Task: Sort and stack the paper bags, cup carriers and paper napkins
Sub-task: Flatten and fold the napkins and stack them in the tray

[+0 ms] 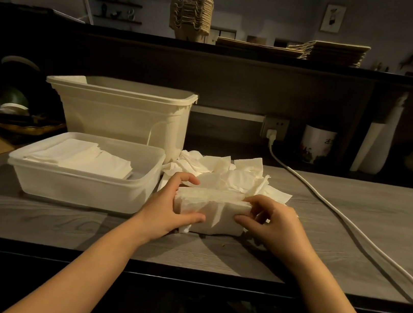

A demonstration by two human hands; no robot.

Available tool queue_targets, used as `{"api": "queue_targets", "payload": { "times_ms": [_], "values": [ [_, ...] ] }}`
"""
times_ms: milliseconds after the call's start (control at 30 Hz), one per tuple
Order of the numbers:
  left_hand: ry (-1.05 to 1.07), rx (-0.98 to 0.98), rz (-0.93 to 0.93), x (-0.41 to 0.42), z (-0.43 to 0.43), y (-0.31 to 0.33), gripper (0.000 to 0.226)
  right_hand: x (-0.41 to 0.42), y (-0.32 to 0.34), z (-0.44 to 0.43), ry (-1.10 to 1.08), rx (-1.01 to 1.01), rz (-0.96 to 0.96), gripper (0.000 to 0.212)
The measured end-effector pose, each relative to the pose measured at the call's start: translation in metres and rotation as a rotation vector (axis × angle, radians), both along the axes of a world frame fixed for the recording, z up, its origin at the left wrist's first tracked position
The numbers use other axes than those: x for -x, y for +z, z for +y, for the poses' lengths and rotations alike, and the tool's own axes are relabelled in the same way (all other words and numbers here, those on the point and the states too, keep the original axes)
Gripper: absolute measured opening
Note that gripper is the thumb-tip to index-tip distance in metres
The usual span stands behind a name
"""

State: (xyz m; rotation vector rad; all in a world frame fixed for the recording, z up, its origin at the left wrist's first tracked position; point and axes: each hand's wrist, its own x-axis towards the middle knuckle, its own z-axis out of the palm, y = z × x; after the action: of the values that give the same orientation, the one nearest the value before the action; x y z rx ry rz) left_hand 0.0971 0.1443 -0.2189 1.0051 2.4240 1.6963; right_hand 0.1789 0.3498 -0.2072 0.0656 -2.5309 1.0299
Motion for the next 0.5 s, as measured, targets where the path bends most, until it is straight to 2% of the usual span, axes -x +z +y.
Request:
{"api": "queue_targets", "payload": {
  "times_ms": [100, 167, 333, 500],
  "values": [
    [0.001, 0.009, 0.023, -0.0006, -0.0004, 0.0, 0.054, 0.0012, -0.0001, 0.0002, -0.024, 0.127, 0.007, 0.046],
    [-0.002, 0.006, 0.023, -0.001, -0.0009, -0.0001, 0.054, 0.0012, 0.0, -0.0002, -0.035, 0.164, 0.005, 0.051],
    [-0.031, 0.005, -0.009, -0.0018, -0.0001, 0.002, 0.059, 0.0023, -0.001, 0.0002, -0.014, 0.081, -0.015, 0.017],
    [-0.061, -0.035, -0.058, -0.004, -0.0004, 0.0022, 0.067, 0.0009, 0.0012, -0.0038, 0.071, 0.13, -0.047, 0.011]
  ]
}}
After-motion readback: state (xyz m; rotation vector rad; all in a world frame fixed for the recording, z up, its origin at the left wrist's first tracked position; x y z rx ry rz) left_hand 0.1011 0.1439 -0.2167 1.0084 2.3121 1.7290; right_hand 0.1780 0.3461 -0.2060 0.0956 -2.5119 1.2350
